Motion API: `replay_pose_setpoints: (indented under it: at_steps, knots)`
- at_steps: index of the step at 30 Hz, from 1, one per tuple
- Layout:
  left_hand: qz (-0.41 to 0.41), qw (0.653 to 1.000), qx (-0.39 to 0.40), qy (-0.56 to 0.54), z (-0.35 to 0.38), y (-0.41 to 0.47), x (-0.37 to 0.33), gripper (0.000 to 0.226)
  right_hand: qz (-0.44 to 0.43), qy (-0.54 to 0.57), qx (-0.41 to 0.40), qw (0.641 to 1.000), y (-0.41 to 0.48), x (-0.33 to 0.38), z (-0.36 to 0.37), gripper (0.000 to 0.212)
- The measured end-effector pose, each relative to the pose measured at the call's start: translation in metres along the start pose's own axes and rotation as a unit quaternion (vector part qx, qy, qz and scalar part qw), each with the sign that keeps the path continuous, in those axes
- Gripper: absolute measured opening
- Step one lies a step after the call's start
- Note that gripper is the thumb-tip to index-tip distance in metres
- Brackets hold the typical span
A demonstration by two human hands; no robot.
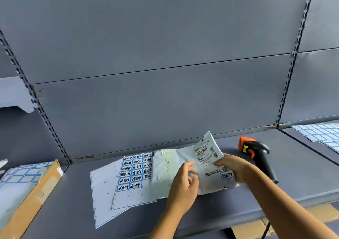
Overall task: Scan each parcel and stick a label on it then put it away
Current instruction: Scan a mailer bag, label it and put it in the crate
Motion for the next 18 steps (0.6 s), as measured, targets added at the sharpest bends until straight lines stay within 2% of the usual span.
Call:
replay_pose_setpoints:
  at_steps: [3,7,14,18]
  knots:
    - [-0.047,0.995,-0.090,-0.010,-0.019,-0.002,0.009,0.029,-0.020,0.039,-0.010,0.999,-0.004,0.005,-0.012,0.025]
    - [-0.072,0.986,-0.151,-0.026,-0.043,-0.010,0.019,0.030,-0.040,0.120,0.004,0.992,-0.015,0.008,-0.026,0.022]
    - [-0.103,0.975,-0.191,-0.045,-0.028,-0.057,-0.006,0.030,-0.085,0.182,0.033,0.979,-0.063,-0.006,-0.061,0.025]
    - [-0.096,0.980,-0.172,-0.038,0.012,-0.099,-0.047,0.027,-0.115,0.195,0.023,0.974,-0.105,-0.026,-0.100,0.025]
Point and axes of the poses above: each hand's wrist, its own y-axis towards the middle knuckle, its own z-axis out of the palm, x = y × z, the point moved 1 cm from there along y, towards the middle knuckle, and after that the axes turned 10 degrees about y, right-handed, at the moved point
